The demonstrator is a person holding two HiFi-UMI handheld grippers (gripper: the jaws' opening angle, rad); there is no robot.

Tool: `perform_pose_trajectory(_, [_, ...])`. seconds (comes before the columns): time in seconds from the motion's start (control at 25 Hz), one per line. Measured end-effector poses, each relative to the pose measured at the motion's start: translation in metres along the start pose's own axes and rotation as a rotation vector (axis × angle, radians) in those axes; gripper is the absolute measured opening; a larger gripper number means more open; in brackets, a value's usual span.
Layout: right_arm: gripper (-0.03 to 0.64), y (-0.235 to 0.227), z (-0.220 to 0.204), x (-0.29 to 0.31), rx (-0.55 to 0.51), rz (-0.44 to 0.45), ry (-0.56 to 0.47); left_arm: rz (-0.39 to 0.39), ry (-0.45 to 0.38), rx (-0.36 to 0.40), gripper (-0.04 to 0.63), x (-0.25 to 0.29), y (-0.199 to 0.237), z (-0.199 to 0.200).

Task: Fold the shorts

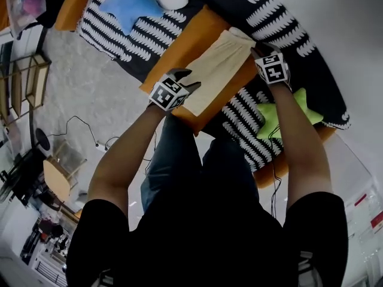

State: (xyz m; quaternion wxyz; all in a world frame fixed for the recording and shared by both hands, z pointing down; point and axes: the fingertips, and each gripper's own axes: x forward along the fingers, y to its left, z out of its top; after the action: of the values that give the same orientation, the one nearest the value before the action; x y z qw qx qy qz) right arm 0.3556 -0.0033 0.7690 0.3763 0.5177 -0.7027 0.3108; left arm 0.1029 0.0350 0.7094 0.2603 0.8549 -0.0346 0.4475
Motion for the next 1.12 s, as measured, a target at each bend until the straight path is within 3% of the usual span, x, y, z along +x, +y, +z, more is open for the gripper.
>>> perform_pose_trajectory(0.12, [0.176, -0.007, 0.006, 0.007, 0.099, 0.024, -0.034, -0.017, -0.024, -0.05, 0.238, 0.015, 0.018, 0.035])
perform_pose_trajectory(0.36, [0.198, -0.014, 0.003, 0.023, 0.312, 0.051, -0.042, -0.02, -0.042, -0.056, 0.239, 0.048, 0.05, 0.092])
perform_pose_trajectory(0.64, [0.242, -0.019, -0.004, 0.05, 0.607, 0.08, -0.071, -0.016, -0.034, -0.136, 0.244, 0.098, 0.083, 0.126])
perform_pose_trajectory(0.84, [0.288, -0.02, -0.01, 0.067, 0.777, 0.112, -0.068, -0.065, -0.021, -0.14, 0.244, 0.135, 0.091, 0.145])
perform_pose_trajectory(1.0, [0.309, -0.013, -0.015, 0.08, 0.874, 0.177, -0.057, -0.096, 0.013, -0.23, 0.244, 0.157, 0.099, 0.144])
perform_pose_trajectory(1.12, [0.304, -0.011, -0.017, 0.085, 0.886, 0.215, -0.044, -0.111, 0.056, -0.329, 0.245, 0.173, 0.105, 0.129])
